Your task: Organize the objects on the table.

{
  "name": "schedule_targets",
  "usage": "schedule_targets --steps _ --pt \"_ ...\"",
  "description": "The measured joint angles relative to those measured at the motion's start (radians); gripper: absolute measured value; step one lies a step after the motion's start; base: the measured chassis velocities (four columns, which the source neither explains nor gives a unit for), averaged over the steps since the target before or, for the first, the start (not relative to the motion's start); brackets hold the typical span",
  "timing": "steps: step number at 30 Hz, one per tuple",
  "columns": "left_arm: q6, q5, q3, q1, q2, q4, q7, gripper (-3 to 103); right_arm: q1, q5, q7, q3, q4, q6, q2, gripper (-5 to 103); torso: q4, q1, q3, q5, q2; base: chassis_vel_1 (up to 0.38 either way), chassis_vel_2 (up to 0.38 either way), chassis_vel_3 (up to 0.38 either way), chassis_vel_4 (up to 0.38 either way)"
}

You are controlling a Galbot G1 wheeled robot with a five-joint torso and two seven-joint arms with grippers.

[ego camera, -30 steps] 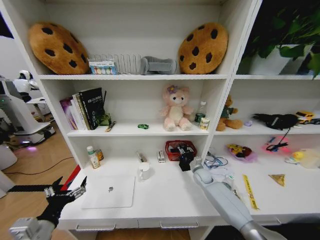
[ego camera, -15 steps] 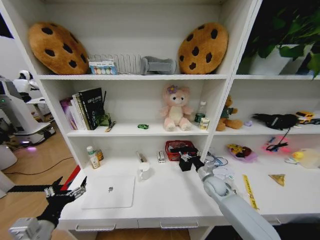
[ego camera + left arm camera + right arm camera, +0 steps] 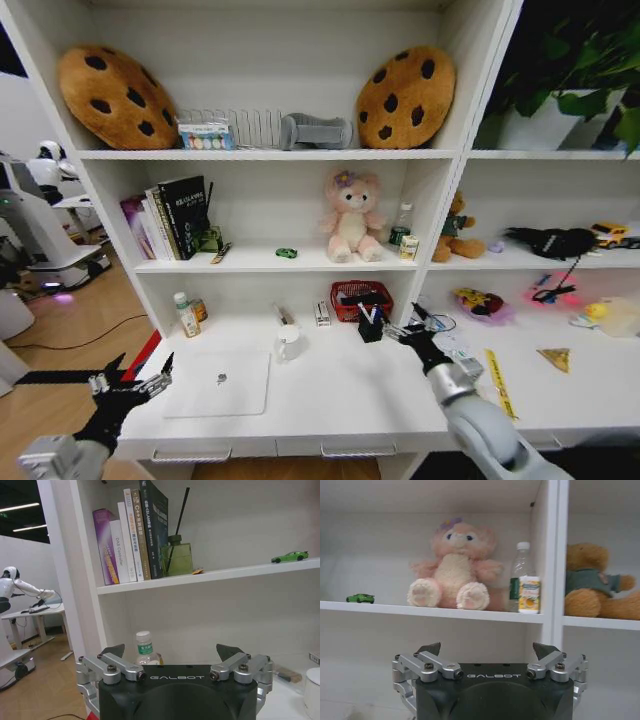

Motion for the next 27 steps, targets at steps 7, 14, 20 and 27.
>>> schedule_targets --steps 7,14,20,27 --pt "0.000 0.000 0.000 0.000 0.000 0.000 0.000 100 -0.315 -0.162 0.004 0.151 0.096 0.139 0.206 100 0.0006 0.000 0.000 0.0001 0.000 0.000 0.000 0.000 0.000" --pt "0.000 0.000 0.000 0.000 0.000 0.000 0.000 100 -0.464 -0.224 -0.033 0.184 0.050 0.228 0.376 100 -0.0001 0.000 0.000 -0.0001 0.000 0.000 0.000 0.000 0.000" --pt "0.000 0.000 0.000 0.000 0.000 0.000 0.000 100 -0.475 -0.238 -0.053 0.178 0.022 0.257 0.413 100 0.0004 0.000 0.000 -0.0002 0.000 0.000 0.000 0.000 0.000" --pt "0.000 0.000 0.000 0.000 0.000 0.000 0.000 100 -0.392 -0.233 -0.046 0.167 0.006 0.244 0.380 100 0.0003 0.000 0.000 0.0000 0.000 -0.017 -0.013 0.022 0.019"
